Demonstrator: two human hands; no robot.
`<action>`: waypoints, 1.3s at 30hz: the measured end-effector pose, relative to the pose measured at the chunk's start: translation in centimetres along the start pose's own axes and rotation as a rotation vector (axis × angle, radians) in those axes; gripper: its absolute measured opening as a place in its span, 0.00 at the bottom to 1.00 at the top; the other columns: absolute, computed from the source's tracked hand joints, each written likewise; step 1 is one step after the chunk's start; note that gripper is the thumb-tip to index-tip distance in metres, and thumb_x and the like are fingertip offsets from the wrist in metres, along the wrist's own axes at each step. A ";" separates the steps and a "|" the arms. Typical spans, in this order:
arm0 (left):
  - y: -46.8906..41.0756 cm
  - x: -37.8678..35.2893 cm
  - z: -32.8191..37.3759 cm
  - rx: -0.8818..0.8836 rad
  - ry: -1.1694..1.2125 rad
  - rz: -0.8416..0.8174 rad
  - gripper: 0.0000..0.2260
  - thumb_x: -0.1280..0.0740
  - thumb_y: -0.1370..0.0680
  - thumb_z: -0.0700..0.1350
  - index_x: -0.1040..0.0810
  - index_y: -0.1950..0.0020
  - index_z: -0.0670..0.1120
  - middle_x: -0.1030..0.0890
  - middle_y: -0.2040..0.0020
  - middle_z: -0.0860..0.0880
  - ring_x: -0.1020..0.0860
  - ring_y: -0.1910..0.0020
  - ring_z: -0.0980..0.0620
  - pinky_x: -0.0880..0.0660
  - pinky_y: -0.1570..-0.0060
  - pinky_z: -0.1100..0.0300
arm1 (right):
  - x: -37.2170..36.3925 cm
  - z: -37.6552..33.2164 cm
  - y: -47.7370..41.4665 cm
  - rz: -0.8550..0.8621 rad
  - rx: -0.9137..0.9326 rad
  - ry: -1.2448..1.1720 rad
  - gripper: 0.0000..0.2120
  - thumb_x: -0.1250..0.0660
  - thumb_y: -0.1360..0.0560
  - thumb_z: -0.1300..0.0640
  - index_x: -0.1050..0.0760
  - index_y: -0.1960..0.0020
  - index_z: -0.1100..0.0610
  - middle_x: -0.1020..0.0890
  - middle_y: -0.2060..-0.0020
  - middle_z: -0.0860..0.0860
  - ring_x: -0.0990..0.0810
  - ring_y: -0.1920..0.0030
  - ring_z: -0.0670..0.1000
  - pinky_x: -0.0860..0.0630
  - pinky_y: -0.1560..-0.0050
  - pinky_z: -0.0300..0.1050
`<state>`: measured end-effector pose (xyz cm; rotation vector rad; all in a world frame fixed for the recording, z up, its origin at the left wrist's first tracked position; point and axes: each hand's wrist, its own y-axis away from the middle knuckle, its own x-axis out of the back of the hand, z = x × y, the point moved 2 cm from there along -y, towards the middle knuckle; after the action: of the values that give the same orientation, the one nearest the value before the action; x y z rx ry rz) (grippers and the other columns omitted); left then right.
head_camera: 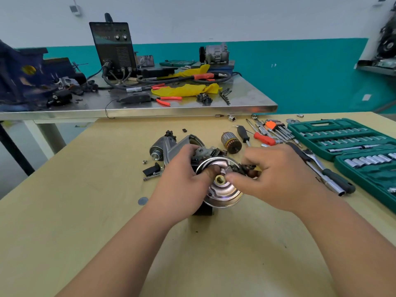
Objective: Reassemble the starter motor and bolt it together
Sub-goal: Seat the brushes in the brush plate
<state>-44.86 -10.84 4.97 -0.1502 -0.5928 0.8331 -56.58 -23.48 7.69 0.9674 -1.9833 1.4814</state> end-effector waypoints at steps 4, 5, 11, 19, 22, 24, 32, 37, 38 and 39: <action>0.0 0.2 0.4 0.031 0.178 -0.150 0.07 0.29 0.23 0.43 0.24 0.47 0.50 0.17 0.60 0.56 0.19 0.60 0.57 0.21 0.55 0.56 | 0.5 -1.5 0.4 0.213 0.155 -0.083 0.22 0.33 0.30 0.48 0.30 0.73 0.64 0.36 0.77 0.47 0.36 0.72 0.52 0.43 0.73 0.38; -0.2 0.0 0.6 0.038 0.197 -0.187 0.08 0.27 0.25 0.42 0.23 0.48 0.49 0.17 0.61 0.55 0.19 0.60 0.56 0.20 0.53 0.53 | 0.5 -2.4 0.4 0.263 0.224 -0.091 0.22 0.33 0.29 0.49 0.30 0.73 0.63 0.37 0.76 0.47 0.38 0.72 0.50 0.44 0.71 0.35; 0.1 -0.3 0.5 0.006 0.147 -0.159 0.10 0.29 0.32 0.47 0.25 0.54 0.50 0.19 0.62 0.57 0.21 0.61 0.57 0.24 0.59 0.56 | 0.5 -4.4 -0.2 0.297 0.296 -0.296 0.14 0.34 0.26 0.45 0.28 0.65 0.52 0.32 0.72 0.46 0.37 0.71 0.41 0.40 0.68 0.28; 0.0 -1.2 -0.7 0.125 0.215 0.133 0.09 0.28 0.25 0.46 0.26 0.52 0.57 0.18 0.58 0.64 0.19 0.60 0.64 0.26 0.63 0.69 | 1.5 3.4 0.7 -0.063 -0.448 -0.218 0.10 0.37 0.31 0.36 0.26 0.52 0.37 0.19 0.61 0.37 0.23 0.65 0.36 0.28 0.66 0.42; 0.0 -0.9 -0.7 0.115 0.283 0.202 0.10 0.28 0.25 0.44 0.25 0.51 0.56 0.17 0.58 0.63 0.18 0.60 0.63 0.25 0.61 0.68 | 0.0 2.4 1.1 -0.305 -0.446 -0.352 0.21 0.41 0.30 0.30 0.34 0.39 0.33 0.20 0.59 0.33 0.22 0.65 0.32 0.30 0.70 0.31; -0.1 -0.7 -0.8 0.100 0.276 0.224 0.10 0.28 0.25 0.44 0.25 0.50 0.56 0.17 0.57 0.63 0.19 0.59 0.63 0.25 0.62 0.69 | -0.6 1.4 1.1 -0.296 -0.368 -0.487 0.14 0.39 0.27 0.33 0.30 0.44 0.35 0.19 0.63 0.35 0.23 0.70 0.33 0.31 0.75 0.30; -0.2 -0.5 -0.4 0.272 0.676 0.064 0.14 0.29 0.31 0.57 0.23 0.54 0.48 0.19 0.59 0.51 0.17 0.59 0.52 0.20 0.52 0.47 | 0.4 2.6 0.8 -0.034 -0.493 -0.482 0.07 0.36 0.27 0.46 0.18 0.58 0.43 0.17 0.67 0.47 0.21 0.71 0.46 0.28 0.76 0.32; -0.4 0.1 -0.2 0.255 0.659 0.002 0.19 0.38 0.18 0.42 0.18 0.67 0.54 0.20 0.67 0.49 0.20 0.68 0.52 0.21 0.68 0.58 | 1.1 4.5 1.1 0.097 -0.606 -0.410 0.09 0.33 0.25 0.50 0.18 0.62 0.49 0.18 0.70 0.42 0.20 0.72 0.42 0.27 0.75 0.40; -0.1 0.1 0.1 0.225 0.589 -0.066 0.17 0.37 0.19 0.42 0.17 0.64 0.55 0.19 0.67 0.50 0.19 0.68 0.52 0.21 0.69 0.59 | 0.9 4.4 1.0 0.057 -0.576 -0.353 0.09 0.33 0.25 0.49 0.19 0.62 0.48 0.18 0.69 0.40 0.21 0.71 0.40 0.28 0.73 0.38; 0.2 0.0 0.4 0.205 0.507 -0.122 0.13 0.35 0.19 0.43 0.16 0.60 0.56 0.17 0.65 0.50 0.19 0.67 0.53 0.21 0.69 0.60 | 0.6 4.1 1.0 0.000 -0.543 -0.314 0.08 0.33 0.25 0.48 0.19 0.62 0.46 0.18 0.68 0.38 0.22 0.69 0.37 0.29 0.72 0.35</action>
<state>-45.17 -10.70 5.21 -0.1303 -0.0381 0.6964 -57.59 -27.34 6.25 0.9888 -2.4207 0.7408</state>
